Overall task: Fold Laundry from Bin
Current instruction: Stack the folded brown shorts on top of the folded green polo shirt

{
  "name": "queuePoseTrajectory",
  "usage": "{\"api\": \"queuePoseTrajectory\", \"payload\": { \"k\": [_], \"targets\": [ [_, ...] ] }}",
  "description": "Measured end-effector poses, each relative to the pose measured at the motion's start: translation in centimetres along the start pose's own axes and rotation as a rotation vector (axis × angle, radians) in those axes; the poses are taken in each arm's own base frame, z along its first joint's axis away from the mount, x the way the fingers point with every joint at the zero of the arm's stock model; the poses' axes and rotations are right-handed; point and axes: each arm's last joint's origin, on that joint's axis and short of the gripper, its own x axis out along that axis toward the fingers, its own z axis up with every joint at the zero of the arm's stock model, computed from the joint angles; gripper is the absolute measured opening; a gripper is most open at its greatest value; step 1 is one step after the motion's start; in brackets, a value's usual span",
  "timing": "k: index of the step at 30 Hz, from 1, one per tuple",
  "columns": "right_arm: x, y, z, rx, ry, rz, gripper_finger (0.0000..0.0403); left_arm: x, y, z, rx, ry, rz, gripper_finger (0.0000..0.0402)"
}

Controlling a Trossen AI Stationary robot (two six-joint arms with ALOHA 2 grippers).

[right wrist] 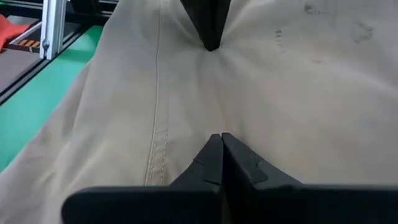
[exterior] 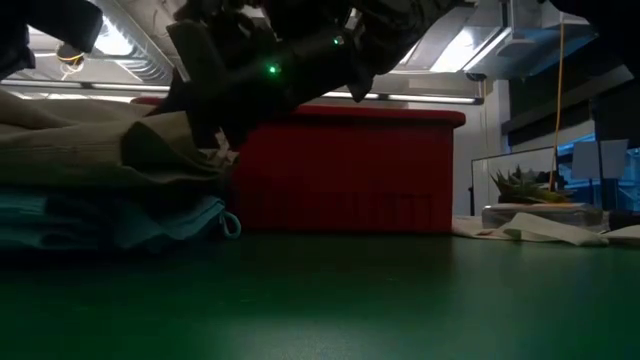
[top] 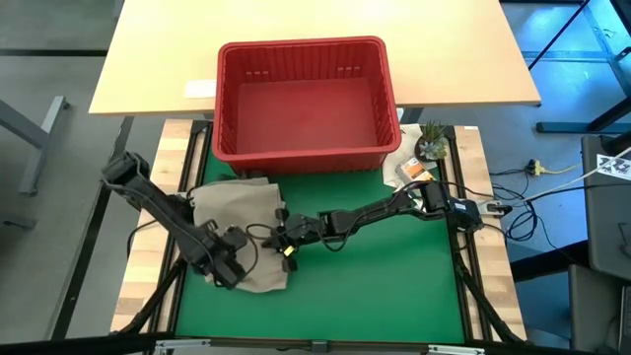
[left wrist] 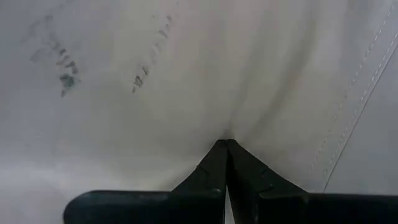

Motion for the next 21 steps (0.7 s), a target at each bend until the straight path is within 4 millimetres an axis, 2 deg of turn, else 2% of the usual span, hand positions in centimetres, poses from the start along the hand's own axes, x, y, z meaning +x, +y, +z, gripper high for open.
{"api": "queuePoseTrajectory", "payload": {
  "k": [21],
  "targets": [
    [-0.1,0.0,-1.0,0.002,0.114,-0.012,0.0002,1.9,-1.7,-0.6,0.051,-0.058,0.075,0.0000]
  ]
}}
